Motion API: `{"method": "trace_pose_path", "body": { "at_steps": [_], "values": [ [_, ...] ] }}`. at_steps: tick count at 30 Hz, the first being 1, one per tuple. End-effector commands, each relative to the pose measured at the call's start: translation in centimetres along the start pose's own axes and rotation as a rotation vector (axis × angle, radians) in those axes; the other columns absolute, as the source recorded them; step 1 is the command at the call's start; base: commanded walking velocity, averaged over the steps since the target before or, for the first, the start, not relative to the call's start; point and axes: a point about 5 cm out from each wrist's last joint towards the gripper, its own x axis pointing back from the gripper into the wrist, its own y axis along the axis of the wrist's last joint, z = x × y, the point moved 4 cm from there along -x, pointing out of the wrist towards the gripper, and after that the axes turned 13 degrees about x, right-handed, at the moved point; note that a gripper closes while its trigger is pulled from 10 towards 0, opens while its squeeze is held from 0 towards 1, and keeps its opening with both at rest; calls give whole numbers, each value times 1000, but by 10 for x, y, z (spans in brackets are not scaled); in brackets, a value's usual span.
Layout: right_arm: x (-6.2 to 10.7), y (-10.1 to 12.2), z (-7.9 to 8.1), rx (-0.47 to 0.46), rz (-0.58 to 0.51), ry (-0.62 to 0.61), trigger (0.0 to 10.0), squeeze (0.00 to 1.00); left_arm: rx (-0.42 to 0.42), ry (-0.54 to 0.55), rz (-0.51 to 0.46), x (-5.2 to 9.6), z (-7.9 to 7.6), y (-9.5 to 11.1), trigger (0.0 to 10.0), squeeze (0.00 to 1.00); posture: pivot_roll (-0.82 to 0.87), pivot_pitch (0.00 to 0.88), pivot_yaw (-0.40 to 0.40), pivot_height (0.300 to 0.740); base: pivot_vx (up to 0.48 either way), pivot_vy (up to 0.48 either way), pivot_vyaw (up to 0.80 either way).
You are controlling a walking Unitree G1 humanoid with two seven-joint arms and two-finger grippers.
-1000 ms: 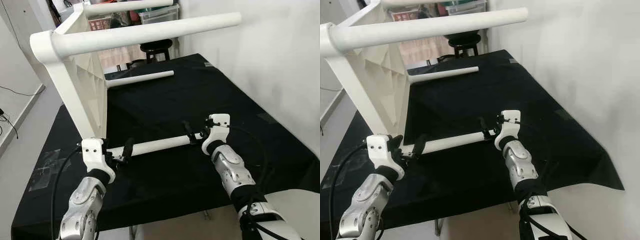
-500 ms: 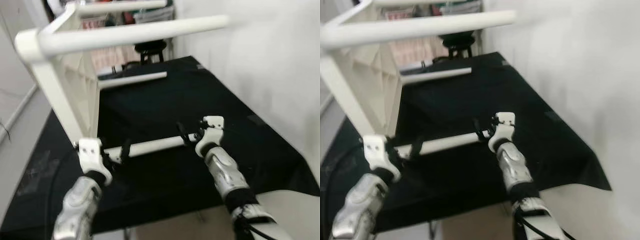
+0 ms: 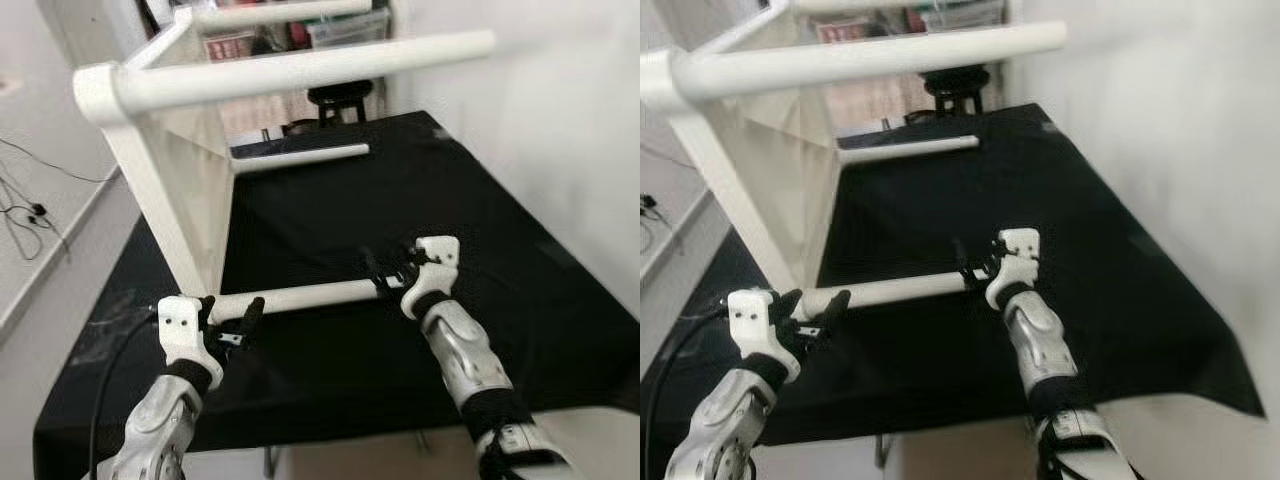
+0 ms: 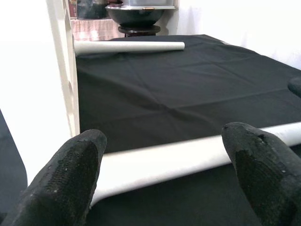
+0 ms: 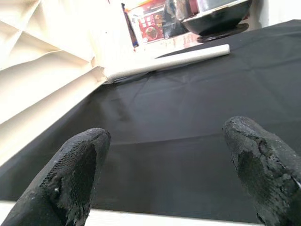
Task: Building children table
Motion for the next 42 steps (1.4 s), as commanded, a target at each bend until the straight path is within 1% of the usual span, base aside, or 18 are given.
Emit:
{"method": "trace_pose_path", "body": {
  "at_steps": [1,2,4,5,7,9,13,15,21,29,30,32,34,35,37,38,40,42],
  "values": [
    [2,0,9,-16,-3,28,10000,0,-9,22,21,7,9,-1,10000,0,-49,0,85,740,337,0,788],
    [2,0,9,-16,-3,28,10000,0,-9,22,21,7,9,-1,10000,0,-49,0,85,740,337,0,788],
    [13,-8,1,5,30,-22,10000,0,-9,20,25,7,10,-2,10000,0,-62,0,87,740,343,0,338],
    [13,-8,1,5,30,-22,10000,0,-9,20,25,7,10,-2,10000,0,-62,0,87,740,345,0,675],
    [10,-21,-3,18,120,-67,10000,0,-33,-26,26,1,2,-1,10000,0,-64,0,89,740,0,0,0],
    [10,-22,-3,22,131,-69,10000,0,-36,-29,27,1,1,-1,10000,0,-64,0,89,740,0,0,0],
    [10,-19,1,-2,103,-40,10000,0,-38,-61,41,1,-5,-3,10000,0,-68,0,91,740,0,0,0],
    [10,-13,6,-40,57,-2,10000,0,-38,-118,70,2,-16,-8,10000,0,-67,0,90,740,0,0,0],
    [13,-10,7,-68,55,25,10000,0,-43,-185,114,7,-31,-14,10000,0,-65,0,85,740,0,0,0],
    [11,-6,8,-33,45,41,10000,0,-54,-100,95,2,-20,-12,10000,0,-61,0,82,740,0,0,0],
    [10,0,6,-9,28,46,10000,0,-40,-92,90,-2,-19,-11,0,0,-62,0,79,740,0,0,0],
    [10,0,6,-9,28,46,10000,0,-40,-92,90,-2,-19,-11,0,0,-62,0,79,740,0,0,0],
    [10,22,-6,55,-45,57,10000,0,-21,-110,81,-14,-22,-6,0,0,-73,0,82,740,0,0,0],
    [10,22,-6,55,-45,57,10000,0,-21,-110,81,-14,-22,-6,0,0,-73,0,82,740,0,0,0],
    [15,48,-24,108,-128,46,10000,0,-10,-131,76,-25,-24,-1,0,0,-83,0,84,740,0,0,0],
    [15,48,-24,108,-128,46,10000,0,-10,-131,76,-25,-24,-1,0,0,-83,0,84,740,0,0,0],
    [24,67,-38,174,-189,26,10000,0,-18,-146,78,-31,-26,2,0,0,-97,0,89,740,0,0,0],
    [42,95,-54,274,-290,-4,10000,0,-29,-152,85,-37,-26,3,0,0,-124,0,106,740,0,0,0]
  ]
}}
